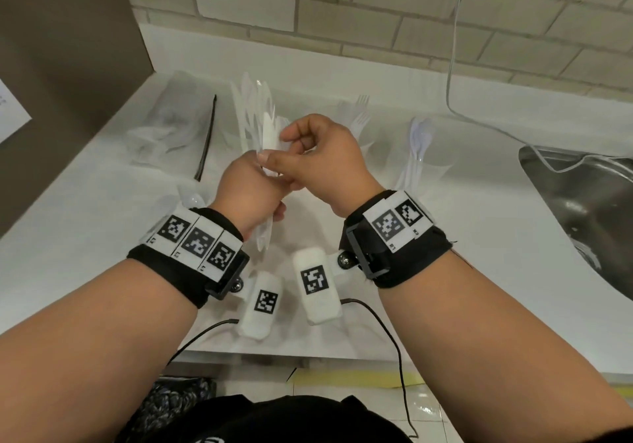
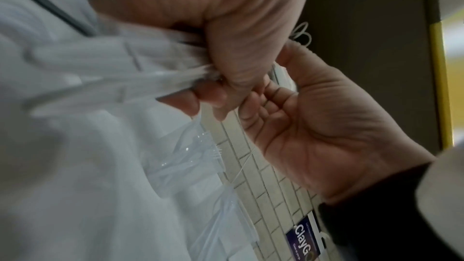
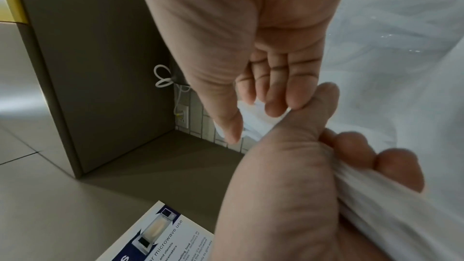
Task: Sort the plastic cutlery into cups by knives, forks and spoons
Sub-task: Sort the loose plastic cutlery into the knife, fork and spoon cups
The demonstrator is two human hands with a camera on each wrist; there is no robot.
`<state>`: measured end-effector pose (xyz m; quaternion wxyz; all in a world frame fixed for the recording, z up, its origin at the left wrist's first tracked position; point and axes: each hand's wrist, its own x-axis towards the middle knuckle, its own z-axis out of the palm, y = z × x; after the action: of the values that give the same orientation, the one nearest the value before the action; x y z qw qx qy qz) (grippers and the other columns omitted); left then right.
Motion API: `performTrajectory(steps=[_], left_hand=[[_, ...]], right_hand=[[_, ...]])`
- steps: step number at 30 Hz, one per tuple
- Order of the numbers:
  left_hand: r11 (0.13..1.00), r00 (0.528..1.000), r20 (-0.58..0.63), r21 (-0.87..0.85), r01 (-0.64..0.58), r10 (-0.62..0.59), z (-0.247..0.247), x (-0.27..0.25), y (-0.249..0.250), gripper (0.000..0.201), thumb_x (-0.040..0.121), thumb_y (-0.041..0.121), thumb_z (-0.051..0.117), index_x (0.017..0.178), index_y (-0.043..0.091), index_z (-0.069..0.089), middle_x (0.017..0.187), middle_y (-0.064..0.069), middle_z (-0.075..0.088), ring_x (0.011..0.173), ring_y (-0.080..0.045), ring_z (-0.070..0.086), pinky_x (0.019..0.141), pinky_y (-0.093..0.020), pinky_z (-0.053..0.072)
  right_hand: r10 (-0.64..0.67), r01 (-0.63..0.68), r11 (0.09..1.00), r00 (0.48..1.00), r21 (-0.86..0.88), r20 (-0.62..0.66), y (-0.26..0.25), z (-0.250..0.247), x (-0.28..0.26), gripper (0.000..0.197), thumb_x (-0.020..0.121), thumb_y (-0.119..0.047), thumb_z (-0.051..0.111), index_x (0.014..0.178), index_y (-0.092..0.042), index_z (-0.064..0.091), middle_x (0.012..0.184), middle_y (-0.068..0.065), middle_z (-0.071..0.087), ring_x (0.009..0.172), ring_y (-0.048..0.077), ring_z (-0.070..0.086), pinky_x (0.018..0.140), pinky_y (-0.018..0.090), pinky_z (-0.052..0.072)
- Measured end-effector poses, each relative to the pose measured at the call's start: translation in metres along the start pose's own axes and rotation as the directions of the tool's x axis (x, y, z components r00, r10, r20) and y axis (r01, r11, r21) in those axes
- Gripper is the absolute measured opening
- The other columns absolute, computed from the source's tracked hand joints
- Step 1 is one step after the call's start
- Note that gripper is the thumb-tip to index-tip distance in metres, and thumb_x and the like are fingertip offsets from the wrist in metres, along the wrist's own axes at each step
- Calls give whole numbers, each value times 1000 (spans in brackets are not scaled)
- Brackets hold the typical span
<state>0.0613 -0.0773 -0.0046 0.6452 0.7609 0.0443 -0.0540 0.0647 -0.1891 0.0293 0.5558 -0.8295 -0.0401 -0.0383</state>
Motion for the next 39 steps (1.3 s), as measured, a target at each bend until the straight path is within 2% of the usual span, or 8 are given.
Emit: performTrajectory(steps=[8, 12, 17, 21, 27, 32, 35, 39], left_hand=[[998, 999, 23, 52, -27, 25, 2, -2, -5, 37, 78, 17, 76, 108, 12, 55, 85, -3, 63, 43, -14, 55, 47, -27, 49], [999, 997, 66, 0, -40, 40, 5, -4, -4, 31, 79, 5, 72, 106, 12, 59, 77, -1, 59, 48, -18, 56, 53, -32, 53], [997, 995, 96, -78, -24, 32, 5, -3, -7, 33, 78, -3, 71, 108, 3, 59, 75, -1, 61, 54, -18, 59, 59, -37, 58], [995, 996, 87, -97, -12, 20, 3, -1, -9, 38, 77, -2, 71, 111, 7, 58, 79, -2, 63, 54, -17, 59, 57, -33, 57], [989, 990, 139, -148, 1, 19, 2, -5, -9, 25, 77, -9, 68, 90, 10, 59, 73, -7, 58, 54, -22, 53, 56, -34, 52], [981, 975, 223, -193, 21, 23, -1, -8, -8, 23, 76, 3, 76, 89, 15, 63, 73, -1, 64, 53, -19, 56, 58, -32, 53], [972, 969, 247, -233, 32, 28, -1, -13, -3, 25, 72, 27, 77, 91, 22, 63, 67, 6, 67, 49, -18, 60, 57, -34, 57], [956, 974, 225, -292, 40, 28, -7, -16, -5, 47, 69, 47, 65, 106, 19, 62, 97, -17, 70, 64, -25, 70, 61, -40, 60]], right_hand=[[63, -62, 996, 998, 64, -12, 4, -3, 0, 31, 71, -25, 84, 90, -11, 63, 75, 8, 63, 68, 23, 68, 62, 39, 60], [90, -95, 984, 995, 152, 39, 2, -4, -2, 25, 80, -15, 75, 94, 1, 63, 64, 4, 55, 61, 17, 58, 47, 24, 47], [111, -121, 983, 991, 135, 82, 1, -5, -3, 12, 91, -16, 62, 81, -10, 59, 66, -2, 54, 63, 14, 55, 50, 23, 44], [100, -109, 987, 992, 117, 78, 2, -3, -3, 9, 96, -19, 54, 97, -13, 60, 79, -1, 60, 73, 16, 58, 61, 27, 45], [124, -137, 973, 989, 184, 82, -1, -1, -2, 18, 99, -13, 45, 100, -8, 62, 86, 8, 65, 68, 18, 58, 55, 28, 46], [115, -119, 976, 993, 181, 33, -5, -2, 1, 16, 97, -10, 48, 102, -8, 63, 89, 9, 66, 71, 20, 62, 54, 26, 49], [118, -113, 972, 993, 205, -13, -5, -2, 5, 15, 96, -10, 49, 101, -10, 63, 95, 14, 70, 87, 30, 68, 73, 41, 58], [180, -174, 941, 984, 291, 7, -9, -8, 6, 13, 99, -10, 45, 100, -11, 57, 80, 7, 65, 76, 24, 65, 68, 38, 58]])
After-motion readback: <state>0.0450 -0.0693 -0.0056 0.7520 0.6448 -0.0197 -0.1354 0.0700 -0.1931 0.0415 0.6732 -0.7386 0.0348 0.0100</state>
